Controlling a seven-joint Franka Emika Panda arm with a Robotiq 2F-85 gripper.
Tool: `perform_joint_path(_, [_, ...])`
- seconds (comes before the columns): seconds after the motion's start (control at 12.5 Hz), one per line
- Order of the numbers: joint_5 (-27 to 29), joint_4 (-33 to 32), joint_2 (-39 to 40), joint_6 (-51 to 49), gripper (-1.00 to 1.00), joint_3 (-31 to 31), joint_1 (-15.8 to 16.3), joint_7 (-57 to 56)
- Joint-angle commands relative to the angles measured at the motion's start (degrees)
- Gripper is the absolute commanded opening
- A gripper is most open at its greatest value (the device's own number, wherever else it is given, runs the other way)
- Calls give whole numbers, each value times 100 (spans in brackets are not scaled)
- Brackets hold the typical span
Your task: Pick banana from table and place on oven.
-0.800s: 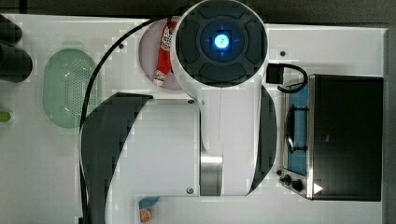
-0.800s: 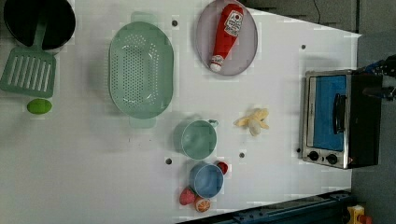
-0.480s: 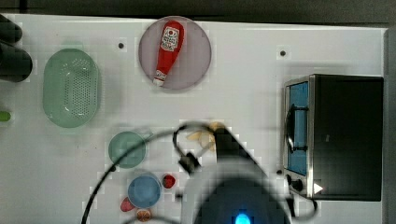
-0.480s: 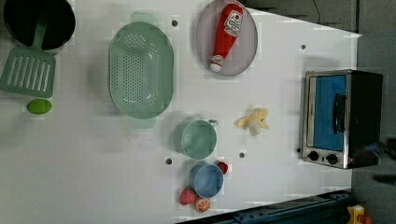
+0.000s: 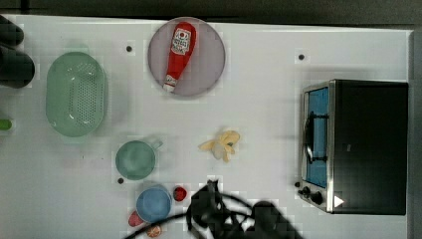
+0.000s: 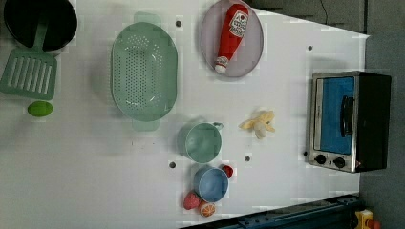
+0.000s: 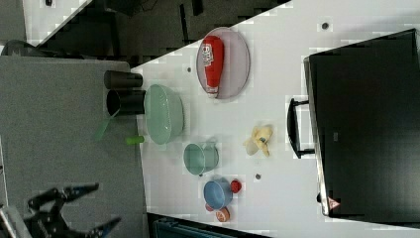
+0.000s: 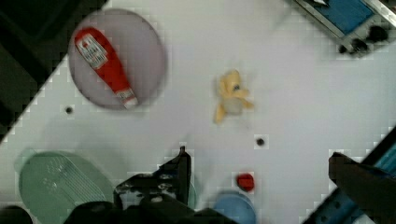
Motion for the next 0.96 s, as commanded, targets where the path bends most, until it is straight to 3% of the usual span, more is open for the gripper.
perform_joint_path(0.08, [37,-615,1176,359,100,79,-103,148])
perform_joint_path(0.96, [36,-2049,3507,4238,100,-45,-129,148])
